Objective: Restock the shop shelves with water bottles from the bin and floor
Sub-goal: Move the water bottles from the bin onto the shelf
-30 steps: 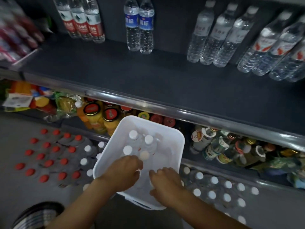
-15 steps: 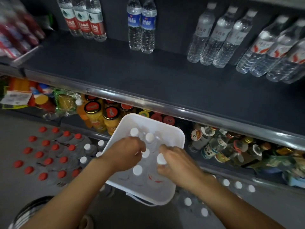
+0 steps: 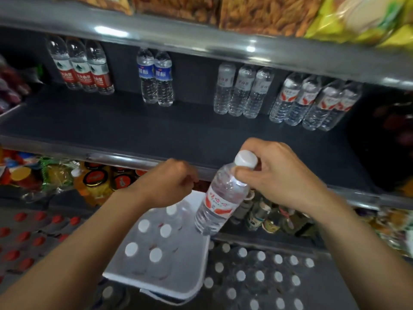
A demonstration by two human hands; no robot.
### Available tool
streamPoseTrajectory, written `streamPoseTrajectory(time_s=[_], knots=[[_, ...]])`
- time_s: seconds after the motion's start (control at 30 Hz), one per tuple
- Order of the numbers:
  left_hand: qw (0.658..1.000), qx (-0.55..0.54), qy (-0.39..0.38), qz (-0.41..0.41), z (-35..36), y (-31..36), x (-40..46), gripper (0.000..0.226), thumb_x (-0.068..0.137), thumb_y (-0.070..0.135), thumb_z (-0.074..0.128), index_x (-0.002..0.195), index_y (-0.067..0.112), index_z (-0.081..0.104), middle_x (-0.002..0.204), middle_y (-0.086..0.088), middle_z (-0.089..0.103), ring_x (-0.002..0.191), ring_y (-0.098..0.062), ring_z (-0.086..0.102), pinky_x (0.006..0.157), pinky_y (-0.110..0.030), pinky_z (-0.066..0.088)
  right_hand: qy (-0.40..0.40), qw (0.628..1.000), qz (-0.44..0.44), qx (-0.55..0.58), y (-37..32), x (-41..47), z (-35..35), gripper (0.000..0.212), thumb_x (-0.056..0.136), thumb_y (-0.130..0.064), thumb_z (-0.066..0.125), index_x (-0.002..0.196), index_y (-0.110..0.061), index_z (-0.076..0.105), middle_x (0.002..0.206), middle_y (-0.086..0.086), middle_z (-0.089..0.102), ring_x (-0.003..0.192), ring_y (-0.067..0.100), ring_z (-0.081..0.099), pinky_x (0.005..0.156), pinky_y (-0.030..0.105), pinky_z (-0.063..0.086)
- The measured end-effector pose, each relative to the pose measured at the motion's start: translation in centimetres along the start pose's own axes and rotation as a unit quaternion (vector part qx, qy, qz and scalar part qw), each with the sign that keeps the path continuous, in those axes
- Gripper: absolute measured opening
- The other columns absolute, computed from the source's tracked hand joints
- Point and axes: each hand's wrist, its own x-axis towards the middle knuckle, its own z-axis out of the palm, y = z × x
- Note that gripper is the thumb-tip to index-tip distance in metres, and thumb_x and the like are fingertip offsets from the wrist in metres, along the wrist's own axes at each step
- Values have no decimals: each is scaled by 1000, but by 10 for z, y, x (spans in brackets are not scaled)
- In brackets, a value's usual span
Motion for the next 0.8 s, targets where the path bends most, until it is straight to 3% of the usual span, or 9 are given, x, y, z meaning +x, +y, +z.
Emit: streamPoseTrajectory(time_s=[0.13,0.37,0.63,0.8], knots=[[999,15,-6,33,-3,28,27,21,88,14,55,103,19,69,105,-2,68,95,-22,62,83,-34,51,43,999,3,6,25,-7,-35,20,76,-39,63,75,-21,56,64,-2,58,58,8,52,54,36,43],[994,-12,-26,103,11,85,87,21,88,16,58,105,22,69,105,3,68,96,-15,62,86,-30,50,91,992,35,-82,87,-23,-92,38,82,-52,50,84,-13,51,66,-1,55,61,20,53,56,41,44],[987,-44,-32,148,32,143,149,22,88,16,60,106,24,71,97,10,67,89,-5,63,82,-23,50,161,969,77,-172,183,-33,-160,26,87,-32,57,95,-9,48,75,7,58,71,31,54,59,35,35],[986,-53,-34,153,46,165,186,19,88,17,61,104,23,71,95,7,69,83,-5,62,79,-22,49,153,954,117,-230,253,-14,-185,32,87,-26,55,108,-3,49,96,23,64,88,42,59,71,40,43]])
